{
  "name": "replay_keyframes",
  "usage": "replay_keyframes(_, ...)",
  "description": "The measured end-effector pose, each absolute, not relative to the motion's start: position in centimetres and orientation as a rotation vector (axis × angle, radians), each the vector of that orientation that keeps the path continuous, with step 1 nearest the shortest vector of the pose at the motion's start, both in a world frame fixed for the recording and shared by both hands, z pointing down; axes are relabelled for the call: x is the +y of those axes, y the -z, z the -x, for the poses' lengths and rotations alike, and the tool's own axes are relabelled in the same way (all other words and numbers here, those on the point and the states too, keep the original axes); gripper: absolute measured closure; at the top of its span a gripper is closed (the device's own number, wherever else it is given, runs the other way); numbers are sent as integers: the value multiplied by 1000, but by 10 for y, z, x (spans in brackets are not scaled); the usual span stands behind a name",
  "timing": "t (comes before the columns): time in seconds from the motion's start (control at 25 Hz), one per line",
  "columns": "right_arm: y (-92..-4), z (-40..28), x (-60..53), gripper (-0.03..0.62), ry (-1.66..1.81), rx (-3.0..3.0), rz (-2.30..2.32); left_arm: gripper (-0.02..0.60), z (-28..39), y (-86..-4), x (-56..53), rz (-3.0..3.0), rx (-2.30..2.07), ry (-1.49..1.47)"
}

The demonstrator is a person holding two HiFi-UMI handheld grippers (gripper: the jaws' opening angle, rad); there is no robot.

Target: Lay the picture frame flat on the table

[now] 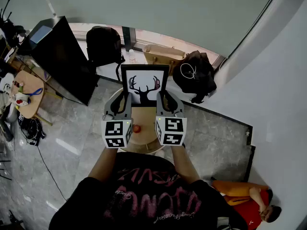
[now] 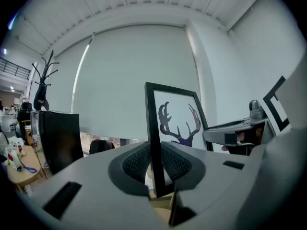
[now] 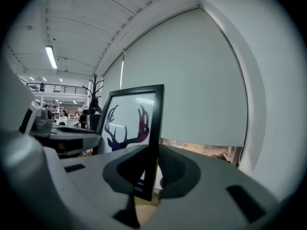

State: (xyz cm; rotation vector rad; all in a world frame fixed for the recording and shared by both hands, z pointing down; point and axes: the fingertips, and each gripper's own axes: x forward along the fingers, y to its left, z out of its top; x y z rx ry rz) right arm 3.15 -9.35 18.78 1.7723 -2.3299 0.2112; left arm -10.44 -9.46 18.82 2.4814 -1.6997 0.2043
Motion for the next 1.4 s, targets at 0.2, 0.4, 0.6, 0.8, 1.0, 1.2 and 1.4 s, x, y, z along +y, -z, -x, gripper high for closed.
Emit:
replay_keyframes(0.2, -186, -31, -94, 513, -206, -2330, -1774, 510, 105, -187, -94, -2485, -1701, -206)
replay_keyframes(0.4, -185, -29, -91, 513, -200, -2342, -1774, 511, 106, -185, -92, -2483, -1707, -201)
replay_keyframes(0.6, -185, -29, -91, 513, -212, -2347, -1767, 511, 107, -184, -92, -2479, -1710, -206)
replay_keyframes(0.8, -184, -29, -90, 511, -209, -2358, -1765, 511, 108, -183, -91, -2484, -1726, -209)
replay_keyframes(1.0, -182, -27, -91, 513, -201, -2378, -1754, 511, 109, -180, -89, -2482, -1737, -203)
replay_keyframes(1.2, -181, -21, -92, 511, -193, -2398, -1735, 511, 114, -178, -88, -2478, -1761, -204)
replay_keyframes(1.4, -181, -18, -95, 511, -202, -2407, -1726, 510, 118, -178, -90, -2472, -1770, -213)
